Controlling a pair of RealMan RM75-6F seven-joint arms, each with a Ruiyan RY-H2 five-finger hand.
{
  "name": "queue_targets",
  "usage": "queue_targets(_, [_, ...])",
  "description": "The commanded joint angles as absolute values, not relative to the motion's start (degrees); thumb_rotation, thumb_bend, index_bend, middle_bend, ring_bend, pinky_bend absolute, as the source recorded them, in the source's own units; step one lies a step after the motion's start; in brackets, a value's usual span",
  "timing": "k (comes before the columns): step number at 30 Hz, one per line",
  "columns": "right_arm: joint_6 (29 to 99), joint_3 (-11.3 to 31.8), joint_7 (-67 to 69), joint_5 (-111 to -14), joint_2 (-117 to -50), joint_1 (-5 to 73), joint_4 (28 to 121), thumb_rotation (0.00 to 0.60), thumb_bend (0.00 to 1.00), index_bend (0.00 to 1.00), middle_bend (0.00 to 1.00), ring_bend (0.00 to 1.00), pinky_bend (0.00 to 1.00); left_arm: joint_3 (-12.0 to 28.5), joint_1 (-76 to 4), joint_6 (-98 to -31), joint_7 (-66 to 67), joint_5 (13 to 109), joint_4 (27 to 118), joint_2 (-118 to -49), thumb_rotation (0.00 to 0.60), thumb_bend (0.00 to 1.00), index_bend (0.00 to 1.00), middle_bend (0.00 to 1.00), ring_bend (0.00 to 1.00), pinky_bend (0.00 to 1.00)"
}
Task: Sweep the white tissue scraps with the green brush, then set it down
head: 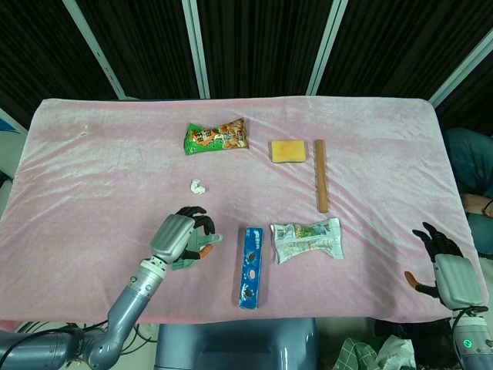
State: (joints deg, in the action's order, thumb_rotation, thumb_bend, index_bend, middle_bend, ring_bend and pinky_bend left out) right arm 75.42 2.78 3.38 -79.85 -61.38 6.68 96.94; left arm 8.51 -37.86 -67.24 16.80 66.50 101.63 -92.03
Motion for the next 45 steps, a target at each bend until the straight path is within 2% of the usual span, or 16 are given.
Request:
queue_targets(1, [75.5,2.8,3.4,-79.8,-61.4,6.7,97.0,0.6,0.19,0.18,0.04,0.1,0.15,8.8,-37.2,-68.3,16.1,66.3,100.8,-93.4,0.6,0.37,0.62,0.62,0.22,0.24])
queue_targets(5, [75.3,2.8,3.6,-79.7,-61.4,6.7,97.0,0.6,0.19,0.18,0.04,0.1,0.15,9.1,-36.5,-71.0,15.2,68.5,97.8,-96.4,0.6,0.37,0.62,0.62,0.22,0.24])
queue_targets(10, [75.6,2.9,3.7,-79.7,-61.4,6.6,97.1,0.6,0.19,0.18,0.04,0.1,0.15,9.5,-36.3,-71.4,12.2,70.4,94.0,-98.9,0.6,0.37,0.64,0.62,0.22,0.24])
queue_targets(20, [75.2,3.0,4.2,-79.4,-61.3,6.7,97.2,0.6,0.19,0.18,0.04,0.1,0.15,10.2,-38.1,-62.7,4.2,69.3,89.9,-99.1,0.6,0.37,0.64,0.63,0.22,0.24])
queue_targets(26, [75.0,3.0,4.2,-79.3,-61.2,6.7,97.3,0.6,0.19,0.18,0.04,0.1,0.15,10.5,-39.1,-60.9,0.1,71.7,86.1,-100.3,0.6,0.37,0.64,0.63,0.22,0.24])
queue_targets(34, [74.9,3.0,4.2,-79.2,-61.2,6.7,97.4,0.6,0.19,0.18,0.04,0.1,0.16,11.3,-40.0,-64.7,-10.2,79.7,78.8,-104.8,0.6,0.37,0.64,0.63,0.22,0.24])
queue_targets(41, [74.6,3.0,4.6,-79.0,-61.1,6.8,97.5,0.6,0.19,0.18,0.04,0.1,0.16,11.6,-42.7,-68.0,-21.9,86.1,67.5,-110.6,0.6,0.37,0.65,0.64,0.23,0.25])
queue_targets(45, [74.5,2.9,4.5,-78.9,-61.0,6.8,97.6,0.6,0.19,0.18,0.04,0.1,0.16,13.6,-44.8,-72.9,-33.2,88.9,59.7,-115.9,0.6,0.37,0.66,0.64,0.24,0.27])
